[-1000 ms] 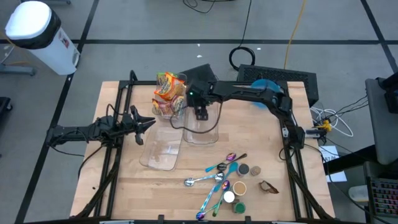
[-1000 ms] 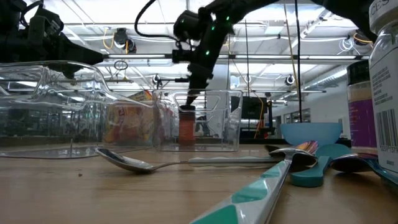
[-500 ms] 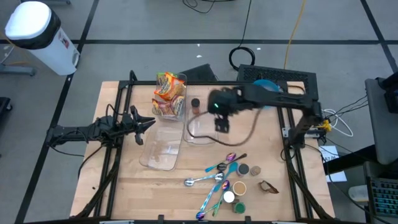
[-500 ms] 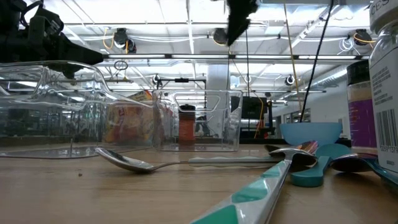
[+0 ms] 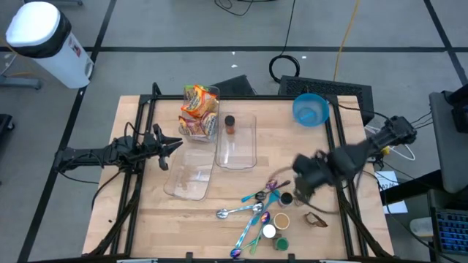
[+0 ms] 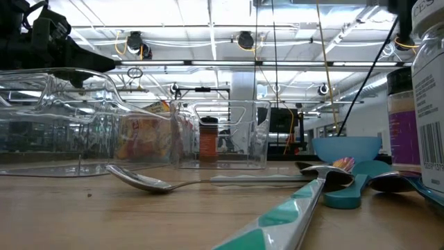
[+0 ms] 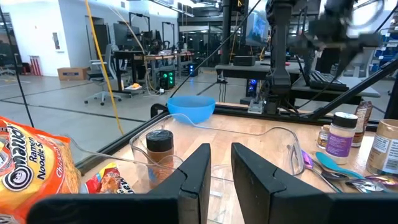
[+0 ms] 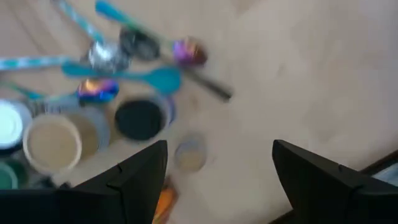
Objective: Pick & Place Food Item
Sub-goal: Put the brown spice bottle into the middle transparent bin
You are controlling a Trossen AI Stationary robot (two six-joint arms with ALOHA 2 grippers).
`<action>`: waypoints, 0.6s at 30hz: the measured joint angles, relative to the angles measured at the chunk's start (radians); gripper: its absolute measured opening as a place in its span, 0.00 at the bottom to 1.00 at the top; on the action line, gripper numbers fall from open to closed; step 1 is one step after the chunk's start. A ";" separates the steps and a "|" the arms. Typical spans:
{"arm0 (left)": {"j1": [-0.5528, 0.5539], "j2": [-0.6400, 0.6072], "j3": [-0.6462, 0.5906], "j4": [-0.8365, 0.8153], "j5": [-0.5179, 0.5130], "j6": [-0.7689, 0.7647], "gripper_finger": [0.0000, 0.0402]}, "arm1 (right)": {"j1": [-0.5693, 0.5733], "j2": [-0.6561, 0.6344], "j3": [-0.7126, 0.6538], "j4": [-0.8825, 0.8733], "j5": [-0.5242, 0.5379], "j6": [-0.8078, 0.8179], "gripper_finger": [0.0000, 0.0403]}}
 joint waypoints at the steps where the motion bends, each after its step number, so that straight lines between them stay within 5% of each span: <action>1: 0.000 0.000 0.000 0.000 0.000 0.000 0.17 | 0.041 -0.010 -0.043 0.031 0.003 0.045 0.70; 10: 0.000 0.000 0.000 0.000 0.000 0.000 0.17 | 0.179 -0.023 -0.394 0.340 -0.003 0.179 0.67; 18: 0.000 0.000 0.000 0.000 0.000 0.000 0.17 | 0.177 -0.024 -0.492 0.514 -0.054 0.164 0.59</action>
